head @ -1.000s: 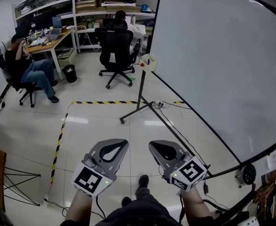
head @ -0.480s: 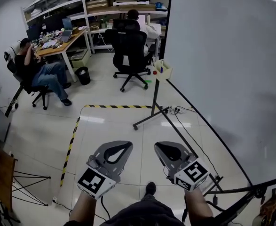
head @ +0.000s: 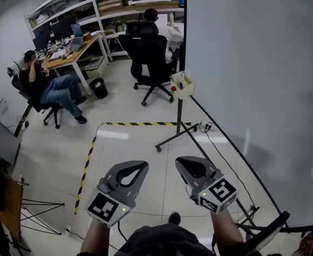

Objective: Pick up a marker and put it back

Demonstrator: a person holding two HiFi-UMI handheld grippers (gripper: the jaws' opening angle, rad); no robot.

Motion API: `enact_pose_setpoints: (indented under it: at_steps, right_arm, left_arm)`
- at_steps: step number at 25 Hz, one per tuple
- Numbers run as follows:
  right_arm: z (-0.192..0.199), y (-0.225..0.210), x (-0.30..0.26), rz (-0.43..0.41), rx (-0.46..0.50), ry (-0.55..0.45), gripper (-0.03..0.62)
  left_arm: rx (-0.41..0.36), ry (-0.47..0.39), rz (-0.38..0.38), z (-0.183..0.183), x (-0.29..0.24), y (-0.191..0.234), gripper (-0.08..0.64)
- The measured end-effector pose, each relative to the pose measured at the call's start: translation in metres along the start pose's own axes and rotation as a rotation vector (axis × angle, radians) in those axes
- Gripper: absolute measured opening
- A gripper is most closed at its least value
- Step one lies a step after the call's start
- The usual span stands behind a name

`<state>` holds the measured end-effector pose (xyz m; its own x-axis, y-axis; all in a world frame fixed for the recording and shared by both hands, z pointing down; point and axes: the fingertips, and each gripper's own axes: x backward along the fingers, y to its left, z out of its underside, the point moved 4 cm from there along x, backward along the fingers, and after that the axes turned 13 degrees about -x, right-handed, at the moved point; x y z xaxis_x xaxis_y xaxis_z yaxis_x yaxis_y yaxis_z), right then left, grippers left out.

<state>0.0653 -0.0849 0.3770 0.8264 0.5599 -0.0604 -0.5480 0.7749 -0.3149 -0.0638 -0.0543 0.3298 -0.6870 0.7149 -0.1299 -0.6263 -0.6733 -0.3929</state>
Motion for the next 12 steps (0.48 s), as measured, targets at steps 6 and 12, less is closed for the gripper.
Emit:
enact_pose_setpoints:
  at_steps: [6,12]
  right_arm:
    - [-0.002,-0.013,-0.010,-0.032,0.009,0.023,0.000]
    - [-0.005,-0.038,-0.027,-0.001,0.031,0.060,0.000]
  left_arm:
    - [0.086,-0.031,-0.039,0.007,-0.021,0.023,0.006]
    - [0.080,-0.056,0.007,0.024,-0.052,0.043,0.006]
